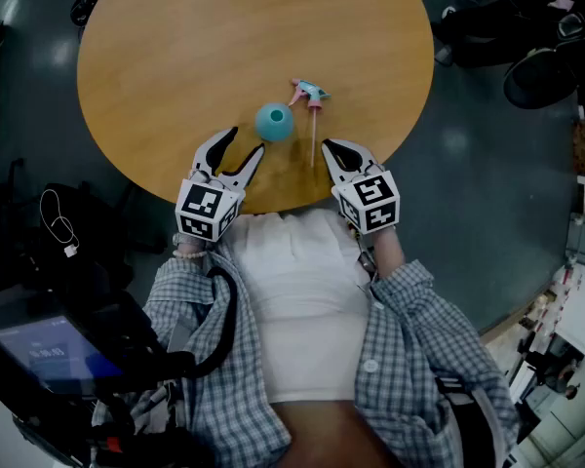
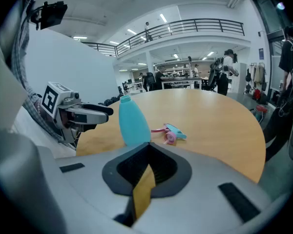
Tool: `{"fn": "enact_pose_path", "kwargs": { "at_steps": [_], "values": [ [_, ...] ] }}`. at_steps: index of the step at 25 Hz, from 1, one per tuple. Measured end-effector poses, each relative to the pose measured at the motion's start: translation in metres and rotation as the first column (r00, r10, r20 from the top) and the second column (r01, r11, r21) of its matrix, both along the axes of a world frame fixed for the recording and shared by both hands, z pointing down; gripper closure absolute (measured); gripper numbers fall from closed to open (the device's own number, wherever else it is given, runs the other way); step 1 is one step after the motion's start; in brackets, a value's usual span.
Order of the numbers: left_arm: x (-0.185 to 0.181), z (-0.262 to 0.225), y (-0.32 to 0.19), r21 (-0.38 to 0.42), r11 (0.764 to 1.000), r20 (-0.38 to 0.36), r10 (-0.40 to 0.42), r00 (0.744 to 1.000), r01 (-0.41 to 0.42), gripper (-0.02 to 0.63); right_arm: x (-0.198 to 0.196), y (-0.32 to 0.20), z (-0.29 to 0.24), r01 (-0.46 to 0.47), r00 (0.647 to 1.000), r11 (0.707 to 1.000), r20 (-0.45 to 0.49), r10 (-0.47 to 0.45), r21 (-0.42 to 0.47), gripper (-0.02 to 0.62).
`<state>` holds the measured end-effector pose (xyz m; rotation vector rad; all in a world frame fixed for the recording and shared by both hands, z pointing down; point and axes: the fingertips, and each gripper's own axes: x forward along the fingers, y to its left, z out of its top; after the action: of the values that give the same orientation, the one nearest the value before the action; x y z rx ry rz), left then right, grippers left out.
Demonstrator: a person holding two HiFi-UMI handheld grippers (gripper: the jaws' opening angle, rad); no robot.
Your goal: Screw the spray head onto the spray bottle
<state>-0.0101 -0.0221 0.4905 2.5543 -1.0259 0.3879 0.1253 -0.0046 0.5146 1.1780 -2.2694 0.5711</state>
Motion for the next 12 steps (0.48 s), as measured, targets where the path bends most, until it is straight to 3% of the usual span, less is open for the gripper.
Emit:
{"fn": "enact_pose_path", "kwargs": {
  "at_steps": [3,6,9,12],
  "values": [
    [0.009,0.006,-0.008,0.021,1.000,0.046,0.006,0.999,-0.007,0.277,0.001,0.002,-0.002,-0.001,1.000,1.000,-0.010,0.001,-0.003,0.601],
    [0.019,0.022,-0.013,0.036,0.998,0.144,0.038,0.989,-0.044,0.202,0.000,0.006,-0.003,0.003,1.000,1.000,-0.012,-0.003,-0.012,0.601],
    [0.032,0.030,-0.021,0.046,0.998,0.193,0.041,0.980,-0.051,0.161,0.004,0.010,-0.008,0.000,1.000,1.000,-0.024,-0.001,-0.015,0.601],
    [0.050,0.031,-0.021,0.054,0.995,0.187,0.071,0.980,-0.082,0.161,0.009,0.015,-0.014,-0.007,0.999,1.000,-0.032,0.007,-0.019,0.601]
  ]
}}
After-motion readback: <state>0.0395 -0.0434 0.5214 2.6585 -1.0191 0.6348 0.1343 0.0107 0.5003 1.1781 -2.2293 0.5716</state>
